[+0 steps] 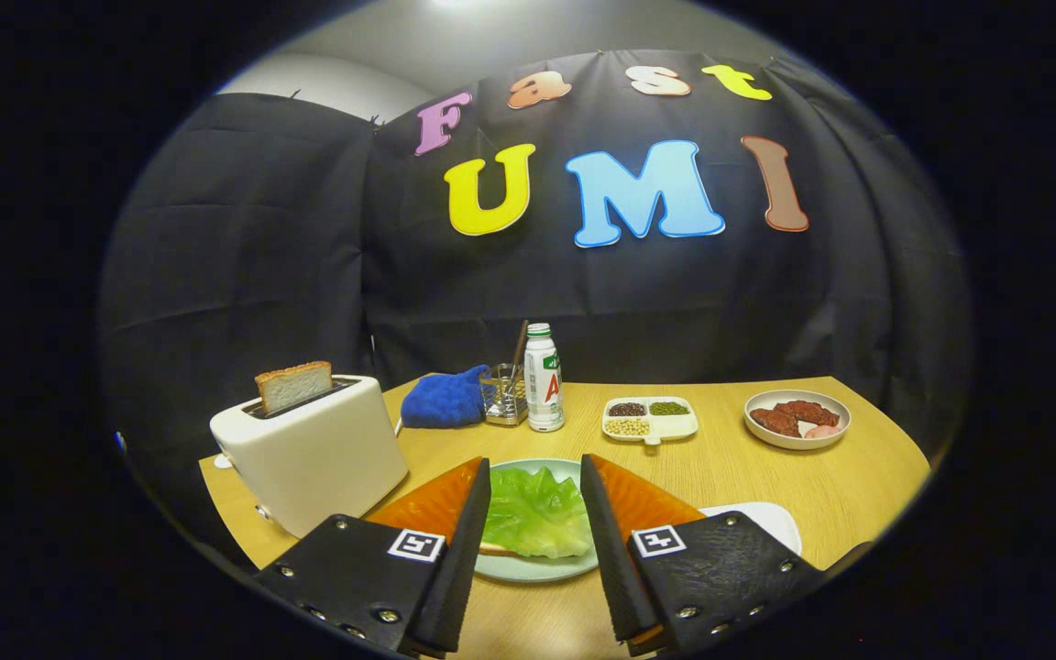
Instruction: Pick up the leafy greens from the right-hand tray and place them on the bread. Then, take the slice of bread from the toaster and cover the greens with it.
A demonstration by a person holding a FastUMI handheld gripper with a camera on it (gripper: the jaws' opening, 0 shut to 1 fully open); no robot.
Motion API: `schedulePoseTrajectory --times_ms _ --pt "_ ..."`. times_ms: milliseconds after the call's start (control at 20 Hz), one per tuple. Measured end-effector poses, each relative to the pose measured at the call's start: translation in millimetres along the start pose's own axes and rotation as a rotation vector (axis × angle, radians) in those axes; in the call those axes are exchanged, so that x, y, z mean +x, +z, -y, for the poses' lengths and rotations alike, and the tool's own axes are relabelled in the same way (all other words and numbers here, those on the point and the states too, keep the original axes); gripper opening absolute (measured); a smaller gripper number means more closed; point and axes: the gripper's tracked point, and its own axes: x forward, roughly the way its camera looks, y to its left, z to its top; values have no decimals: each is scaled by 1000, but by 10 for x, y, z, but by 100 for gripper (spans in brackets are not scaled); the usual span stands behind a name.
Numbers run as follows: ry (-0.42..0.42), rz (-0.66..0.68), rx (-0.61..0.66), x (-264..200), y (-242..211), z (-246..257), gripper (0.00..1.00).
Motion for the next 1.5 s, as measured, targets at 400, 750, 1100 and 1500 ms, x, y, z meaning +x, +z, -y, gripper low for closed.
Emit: schedulePoseTrajectory --times_ms 400,750,1100,1500 --pt "28 9 -20 -29 128 -698 60" --pt "107 27 12 47 275 -1361 60" --pt "182 9 -4 269 235 -2103 60" --pt "195 34 -29 486 353 -2625 60"
